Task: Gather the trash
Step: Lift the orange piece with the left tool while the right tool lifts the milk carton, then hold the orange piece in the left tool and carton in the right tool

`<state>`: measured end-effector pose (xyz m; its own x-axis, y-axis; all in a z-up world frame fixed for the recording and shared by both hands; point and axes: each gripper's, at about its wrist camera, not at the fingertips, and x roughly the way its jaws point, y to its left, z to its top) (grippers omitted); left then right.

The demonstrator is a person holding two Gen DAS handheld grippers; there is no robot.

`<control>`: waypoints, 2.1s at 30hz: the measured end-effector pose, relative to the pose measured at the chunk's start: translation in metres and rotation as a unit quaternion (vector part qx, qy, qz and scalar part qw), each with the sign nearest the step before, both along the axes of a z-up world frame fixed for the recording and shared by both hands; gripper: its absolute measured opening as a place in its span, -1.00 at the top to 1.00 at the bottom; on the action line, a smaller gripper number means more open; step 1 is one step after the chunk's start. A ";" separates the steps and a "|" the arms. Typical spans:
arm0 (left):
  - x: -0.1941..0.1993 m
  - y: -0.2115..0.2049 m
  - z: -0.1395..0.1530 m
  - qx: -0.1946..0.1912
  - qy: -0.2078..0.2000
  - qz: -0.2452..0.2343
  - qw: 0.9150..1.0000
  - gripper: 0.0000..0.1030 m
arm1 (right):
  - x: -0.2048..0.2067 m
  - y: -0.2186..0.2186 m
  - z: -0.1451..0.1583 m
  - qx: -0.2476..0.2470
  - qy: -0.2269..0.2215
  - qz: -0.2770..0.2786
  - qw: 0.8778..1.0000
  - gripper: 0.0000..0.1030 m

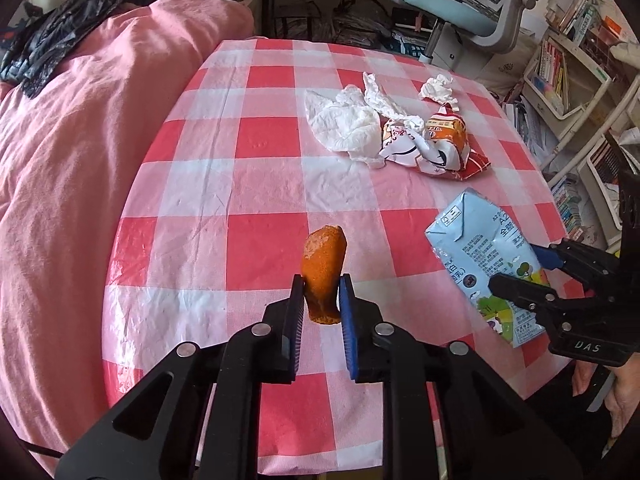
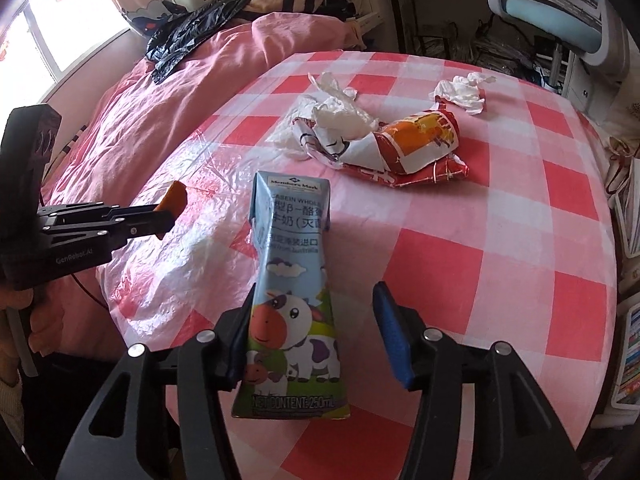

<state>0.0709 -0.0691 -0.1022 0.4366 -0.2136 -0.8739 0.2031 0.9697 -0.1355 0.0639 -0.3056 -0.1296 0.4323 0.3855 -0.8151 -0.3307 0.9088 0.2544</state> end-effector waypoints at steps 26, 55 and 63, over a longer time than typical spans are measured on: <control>0.018 0.001 -0.006 -0.038 0.020 0.034 0.999 0.67 | 0.064 -0.051 -0.013 -0.008 -0.042 -0.171 0.984 -0.88; 0.018 0.022 -0.008 -0.103 0.023 0.082 0.991 0.67 | 0.072 -0.022 -0.019 -0.126 -0.036 -0.156 0.979 -0.88; 0.011 0.016 0.003 -0.125 0.016 0.057 0.990 0.67 | 0.074 -0.023 -0.019 -0.126 -0.036 -0.156 0.979 -0.88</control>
<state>0.0823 -0.0533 -0.0996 0.4426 -0.3763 -0.8139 0.0855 0.9213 -0.3794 0.1383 -0.3284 -0.1489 0.5564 0.0161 -0.8308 -0.0356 0.9994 -0.0045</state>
